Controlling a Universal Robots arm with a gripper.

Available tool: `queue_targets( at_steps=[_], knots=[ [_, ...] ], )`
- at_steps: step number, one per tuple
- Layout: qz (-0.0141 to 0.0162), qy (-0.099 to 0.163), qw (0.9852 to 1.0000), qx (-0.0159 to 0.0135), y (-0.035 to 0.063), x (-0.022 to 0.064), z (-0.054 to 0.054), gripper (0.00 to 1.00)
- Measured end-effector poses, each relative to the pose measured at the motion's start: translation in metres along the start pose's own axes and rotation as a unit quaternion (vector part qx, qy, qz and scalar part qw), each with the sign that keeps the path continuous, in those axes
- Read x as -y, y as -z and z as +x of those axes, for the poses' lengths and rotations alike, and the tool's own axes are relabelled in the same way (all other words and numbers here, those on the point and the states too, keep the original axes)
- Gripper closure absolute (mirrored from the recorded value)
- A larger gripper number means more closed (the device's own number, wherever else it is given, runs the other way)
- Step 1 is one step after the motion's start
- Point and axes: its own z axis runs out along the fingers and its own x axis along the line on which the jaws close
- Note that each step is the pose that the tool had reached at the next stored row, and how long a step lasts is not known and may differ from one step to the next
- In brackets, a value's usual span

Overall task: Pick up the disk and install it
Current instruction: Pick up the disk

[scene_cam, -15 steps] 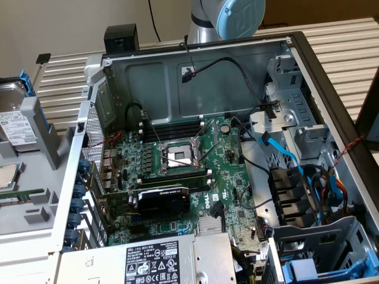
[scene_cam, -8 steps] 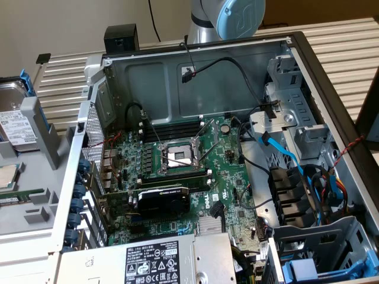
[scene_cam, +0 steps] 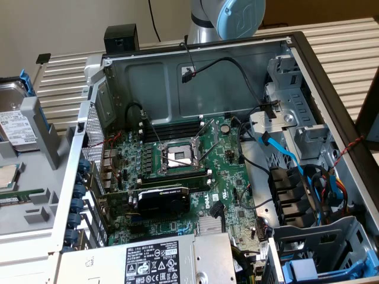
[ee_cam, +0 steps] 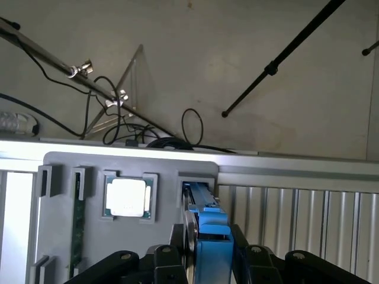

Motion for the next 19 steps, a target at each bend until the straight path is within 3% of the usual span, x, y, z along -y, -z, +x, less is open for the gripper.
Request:
queue_targets(
  at_steps=[19],
  knots=[
    [0.0, 0.0, 1.0, -0.0001, -0.0001, -0.0001, 0.0018, 0.62]
  ],
)
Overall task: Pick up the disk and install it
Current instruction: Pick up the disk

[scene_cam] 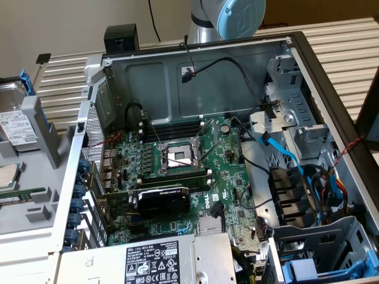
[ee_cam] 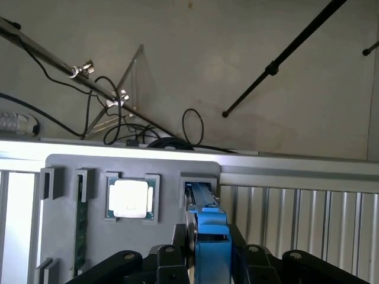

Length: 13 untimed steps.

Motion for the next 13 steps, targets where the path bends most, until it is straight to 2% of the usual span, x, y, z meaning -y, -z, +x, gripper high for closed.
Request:
queue_targets(
  at_steps=[13],
  knots=[
    [-0.0001, 0.0, 1.0, -0.0007, 0.0038, 0.0, -0.0001, 0.62]
  ],
)
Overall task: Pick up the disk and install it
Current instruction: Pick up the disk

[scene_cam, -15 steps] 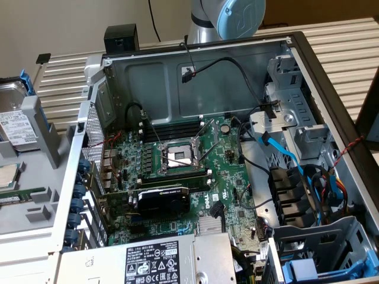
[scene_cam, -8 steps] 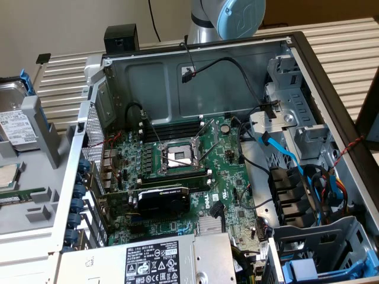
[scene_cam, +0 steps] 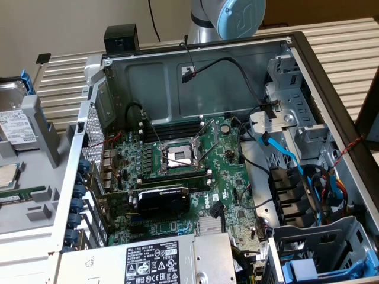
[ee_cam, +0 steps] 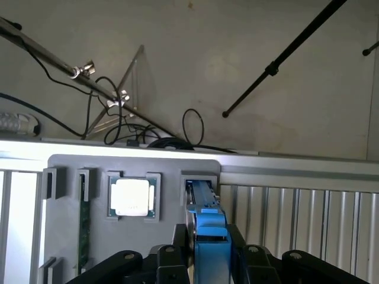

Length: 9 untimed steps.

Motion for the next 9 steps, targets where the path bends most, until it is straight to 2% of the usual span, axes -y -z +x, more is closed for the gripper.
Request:
queue_targets(
  at_steps=[9],
  knots=[
    [-0.0004, 0.0, 1.0, -0.0001, -0.0012, 0.003, 0.0002, 0.62]
  ],
)
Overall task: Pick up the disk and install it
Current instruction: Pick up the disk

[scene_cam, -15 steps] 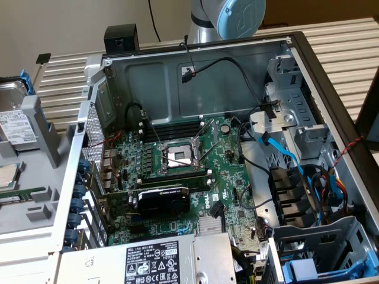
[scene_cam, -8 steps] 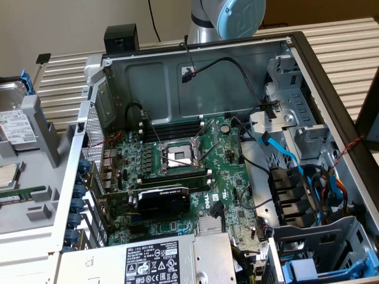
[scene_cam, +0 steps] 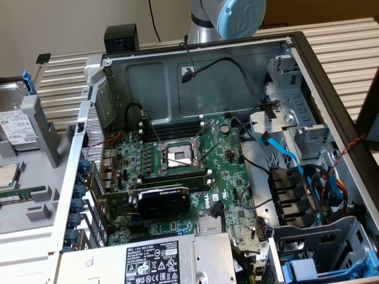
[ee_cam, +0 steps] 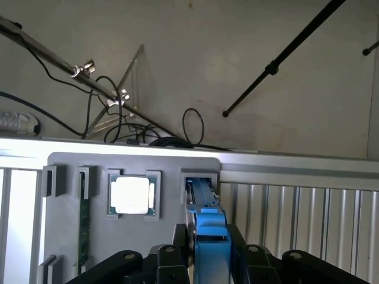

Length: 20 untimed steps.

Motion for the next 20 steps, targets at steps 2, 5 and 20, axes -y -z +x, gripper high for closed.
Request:
queue_targets(
  at_steps=[2, 5, 20],
  knots=[
    [-0.0003, 0.0, 1.0, 0.0001, -0.0015, 0.0, 0.0, 0.62],
    [-0.0016, 0.0, 1.0, 0.0001, -0.0034, 0.0004, 0.0001, 0.62],
    [-0.0055, 0.0, 1.0, 0.0004, -0.006, 0.0003, 0.0002, 0.62]
  ],
)
